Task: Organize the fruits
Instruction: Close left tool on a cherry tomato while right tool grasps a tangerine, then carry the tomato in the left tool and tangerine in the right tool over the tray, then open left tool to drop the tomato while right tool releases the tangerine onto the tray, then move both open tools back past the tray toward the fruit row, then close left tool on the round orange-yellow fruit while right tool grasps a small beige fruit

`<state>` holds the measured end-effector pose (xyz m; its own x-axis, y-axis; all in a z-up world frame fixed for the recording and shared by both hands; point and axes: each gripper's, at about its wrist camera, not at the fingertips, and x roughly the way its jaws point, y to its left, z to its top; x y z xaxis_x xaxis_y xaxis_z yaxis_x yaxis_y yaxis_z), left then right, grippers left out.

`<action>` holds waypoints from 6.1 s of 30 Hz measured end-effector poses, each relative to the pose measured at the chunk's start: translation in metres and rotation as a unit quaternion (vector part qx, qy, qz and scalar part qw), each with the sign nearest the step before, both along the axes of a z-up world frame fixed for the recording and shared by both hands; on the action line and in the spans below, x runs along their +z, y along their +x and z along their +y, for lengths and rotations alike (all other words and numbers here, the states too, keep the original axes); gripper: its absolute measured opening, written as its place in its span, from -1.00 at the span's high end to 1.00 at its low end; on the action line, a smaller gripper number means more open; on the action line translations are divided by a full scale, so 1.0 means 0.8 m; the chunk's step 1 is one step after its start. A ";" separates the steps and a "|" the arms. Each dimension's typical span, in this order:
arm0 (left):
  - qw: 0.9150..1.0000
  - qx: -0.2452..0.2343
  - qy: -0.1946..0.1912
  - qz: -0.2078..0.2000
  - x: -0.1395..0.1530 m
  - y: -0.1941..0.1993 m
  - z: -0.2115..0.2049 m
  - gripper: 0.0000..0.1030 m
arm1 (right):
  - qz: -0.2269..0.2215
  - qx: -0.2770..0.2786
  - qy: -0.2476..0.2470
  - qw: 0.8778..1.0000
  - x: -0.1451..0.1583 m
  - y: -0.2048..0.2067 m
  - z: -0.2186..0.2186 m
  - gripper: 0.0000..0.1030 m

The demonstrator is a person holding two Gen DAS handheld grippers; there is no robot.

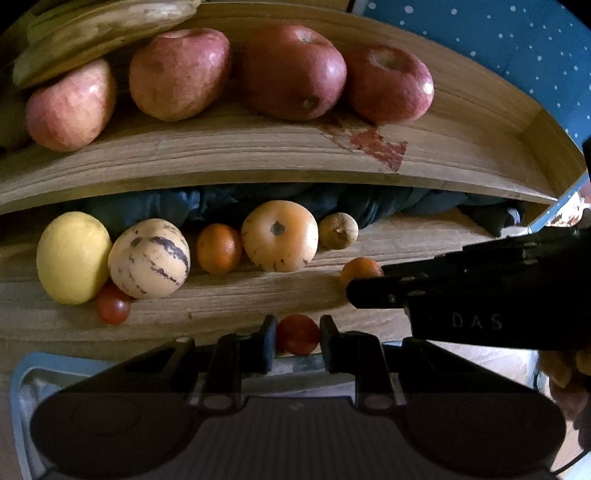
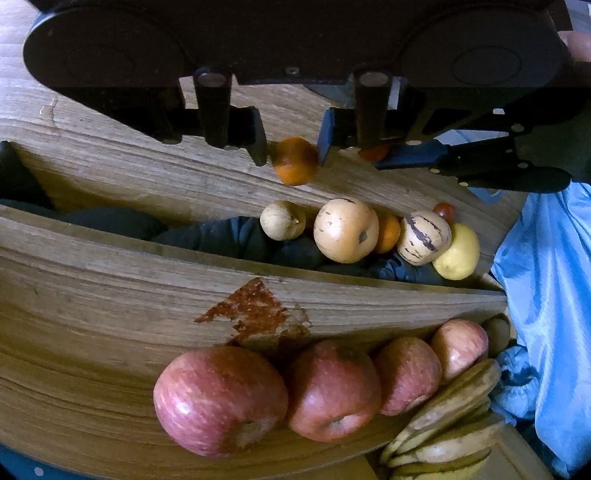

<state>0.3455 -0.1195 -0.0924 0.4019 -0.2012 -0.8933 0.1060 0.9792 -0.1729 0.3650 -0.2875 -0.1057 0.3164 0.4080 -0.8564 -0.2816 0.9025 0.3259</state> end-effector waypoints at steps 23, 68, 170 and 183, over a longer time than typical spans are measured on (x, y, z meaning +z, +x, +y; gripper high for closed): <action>0.999 0.015 -0.024 -0.022 0.046 -0.053 0.047 0.48 | -0.038 -0.019 0.012 0.999 0.034 -0.065 0.005 0.47; 0.993 -0.114 -0.016 0.015 0.034 -0.159 0.121 0.21 | -0.004 -0.076 -0.020 0.997 0.036 -0.227 0.128 0.14; 0.997 -0.002 0.077 -0.021 0.074 -0.103 0.104 -0.99 | -0.057 0.005 -0.102 0.993 0.057 -0.130 0.041 -0.99; 0.987 -0.073 0.125 -0.070 0.063 -0.073 0.037 -0.99 | -0.081 0.006 -0.102 0.991 0.049 -0.067 -0.001 -0.99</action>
